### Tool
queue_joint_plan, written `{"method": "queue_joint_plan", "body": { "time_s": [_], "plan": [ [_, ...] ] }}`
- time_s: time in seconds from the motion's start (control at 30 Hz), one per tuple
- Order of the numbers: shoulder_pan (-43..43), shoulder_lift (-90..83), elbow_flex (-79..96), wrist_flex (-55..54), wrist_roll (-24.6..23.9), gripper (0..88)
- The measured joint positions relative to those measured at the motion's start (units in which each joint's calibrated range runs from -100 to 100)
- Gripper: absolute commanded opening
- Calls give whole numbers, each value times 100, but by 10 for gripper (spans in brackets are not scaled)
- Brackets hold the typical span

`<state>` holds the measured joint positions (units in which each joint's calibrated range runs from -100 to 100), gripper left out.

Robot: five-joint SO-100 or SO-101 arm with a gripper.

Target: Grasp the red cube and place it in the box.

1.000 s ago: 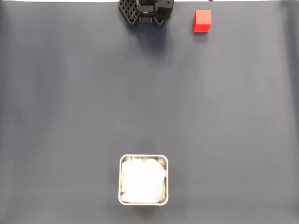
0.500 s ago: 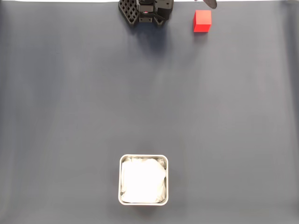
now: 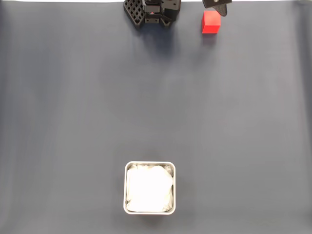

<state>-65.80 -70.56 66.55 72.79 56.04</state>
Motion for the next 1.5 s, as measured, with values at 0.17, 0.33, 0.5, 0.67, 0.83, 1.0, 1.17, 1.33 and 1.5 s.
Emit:
{"method": "queue_joint_plan", "body": {
  "time_s": [0.17, 0.33, 0.5, 0.67, 0.83, 1.0, 1.17, 1.33, 1.5],
  "plan": [
    [0, 0, 163, -64, 0, 293],
    [0, -9, 434, -72, 0, 314],
    [0, -9, 678, -239, 0, 334],
    [7, -9, 868, -438, 0, 343],
    [126, 0, 1103, -676, 10, 345],
    [274, 35, 1311, -907, 39, 347],
    [356, 35, 1420, -1026, 68, 347],
    [364, 35, 1546, -1034, 73, 347],
    [393, 35, 1727, -1217, 73, 348]
  ]
}}
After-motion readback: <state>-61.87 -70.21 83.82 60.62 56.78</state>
